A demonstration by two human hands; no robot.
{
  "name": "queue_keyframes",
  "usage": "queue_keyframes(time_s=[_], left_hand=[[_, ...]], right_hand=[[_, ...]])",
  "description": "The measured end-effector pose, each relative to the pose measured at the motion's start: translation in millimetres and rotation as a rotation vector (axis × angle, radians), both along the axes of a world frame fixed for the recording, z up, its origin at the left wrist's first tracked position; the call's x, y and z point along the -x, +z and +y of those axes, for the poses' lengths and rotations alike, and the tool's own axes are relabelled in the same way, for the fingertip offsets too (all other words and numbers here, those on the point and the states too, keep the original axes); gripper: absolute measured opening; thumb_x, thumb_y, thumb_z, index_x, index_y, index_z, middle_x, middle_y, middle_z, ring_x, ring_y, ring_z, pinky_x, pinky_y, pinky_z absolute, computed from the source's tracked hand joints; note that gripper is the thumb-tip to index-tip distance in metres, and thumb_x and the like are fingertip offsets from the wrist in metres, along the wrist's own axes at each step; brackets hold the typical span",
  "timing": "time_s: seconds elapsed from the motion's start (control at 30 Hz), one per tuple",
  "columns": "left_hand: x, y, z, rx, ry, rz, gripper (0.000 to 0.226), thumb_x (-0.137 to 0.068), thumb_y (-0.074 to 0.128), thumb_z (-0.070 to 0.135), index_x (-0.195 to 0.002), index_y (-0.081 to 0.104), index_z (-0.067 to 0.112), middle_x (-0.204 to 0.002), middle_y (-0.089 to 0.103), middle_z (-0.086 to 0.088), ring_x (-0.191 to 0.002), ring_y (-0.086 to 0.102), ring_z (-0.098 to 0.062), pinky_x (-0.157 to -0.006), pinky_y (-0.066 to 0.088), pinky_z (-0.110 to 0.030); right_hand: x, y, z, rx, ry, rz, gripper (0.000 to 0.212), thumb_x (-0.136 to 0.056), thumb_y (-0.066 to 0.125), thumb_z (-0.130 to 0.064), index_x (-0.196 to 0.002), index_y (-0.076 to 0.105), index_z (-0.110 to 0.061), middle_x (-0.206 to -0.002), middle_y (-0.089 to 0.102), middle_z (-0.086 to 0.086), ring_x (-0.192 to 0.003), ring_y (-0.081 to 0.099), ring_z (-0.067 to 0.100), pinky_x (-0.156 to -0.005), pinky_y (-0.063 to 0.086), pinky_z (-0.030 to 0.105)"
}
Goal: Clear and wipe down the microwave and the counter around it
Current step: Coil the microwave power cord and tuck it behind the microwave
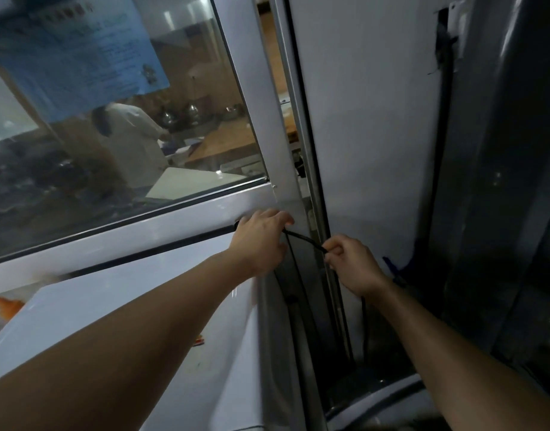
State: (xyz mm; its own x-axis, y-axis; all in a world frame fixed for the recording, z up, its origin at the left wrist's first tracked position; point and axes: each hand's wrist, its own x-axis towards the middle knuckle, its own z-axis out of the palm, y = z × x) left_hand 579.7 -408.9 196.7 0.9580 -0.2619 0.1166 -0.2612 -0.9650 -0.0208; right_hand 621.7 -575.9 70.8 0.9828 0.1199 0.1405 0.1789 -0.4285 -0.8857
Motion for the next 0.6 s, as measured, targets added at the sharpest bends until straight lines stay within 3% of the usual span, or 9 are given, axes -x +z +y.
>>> queue_keyframes(time_s=[0.1,0.27,0.43,0.6], left_hand=[[-4.3,-0.1,-16.7,-0.024,-0.003,-0.025,0.048,-0.086,0.057,0.016,-0.131,0.046,0.025,-0.137,0.046,0.0,-0.129,0.038,-0.022,-0.104,0.028,-0.041],[-8.4,3.0,-27.6,-0.031,0.06,-0.041,0.033,-0.088,0.052,0.013,-0.119,0.054,0.024,-0.12,0.059,-0.003,-0.118,0.048,-0.024,-0.097,0.029,-0.039],[-6.7,16.8,-17.6,0.026,0.064,-0.097,0.015,-0.091,0.054,0.02,-0.103,0.063,0.021,-0.107,0.065,-0.005,-0.104,0.058,-0.025,-0.09,0.047,-0.038],[-5.0,34.8,-0.8,0.185,0.106,-0.123,0.015,-0.092,0.054,0.024,-0.101,0.065,0.021,-0.107,0.065,-0.006,-0.101,0.059,-0.027,-0.083,0.052,-0.041]], right_hand=[[7.4,29.7,-5.0,-0.004,0.001,-0.06,0.023,-0.088,0.056,-0.01,-0.079,0.057,-0.031,-0.077,0.062,-0.016,-0.07,0.057,-0.003,-0.057,0.039,0.01],[22.6,62.6,-4.9,0.008,0.02,-0.084,0.019,-0.091,0.054,-0.009,-0.092,0.061,-0.027,-0.08,0.058,-0.014,-0.075,0.054,-0.001,-0.061,0.037,0.011],[37.4,72.8,-3.4,0.012,0.039,-0.099,0.017,-0.09,0.058,-0.012,-0.102,0.061,-0.024,-0.089,0.059,-0.013,-0.079,0.053,-0.004,-0.064,0.036,0.009],[44.7,55.5,-15.8,0.035,0.041,0.067,0.038,-0.085,0.066,-0.018,-0.118,0.05,-0.028,-0.113,0.055,-0.009,-0.104,0.054,0.008,-0.08,0.041,0.02]])
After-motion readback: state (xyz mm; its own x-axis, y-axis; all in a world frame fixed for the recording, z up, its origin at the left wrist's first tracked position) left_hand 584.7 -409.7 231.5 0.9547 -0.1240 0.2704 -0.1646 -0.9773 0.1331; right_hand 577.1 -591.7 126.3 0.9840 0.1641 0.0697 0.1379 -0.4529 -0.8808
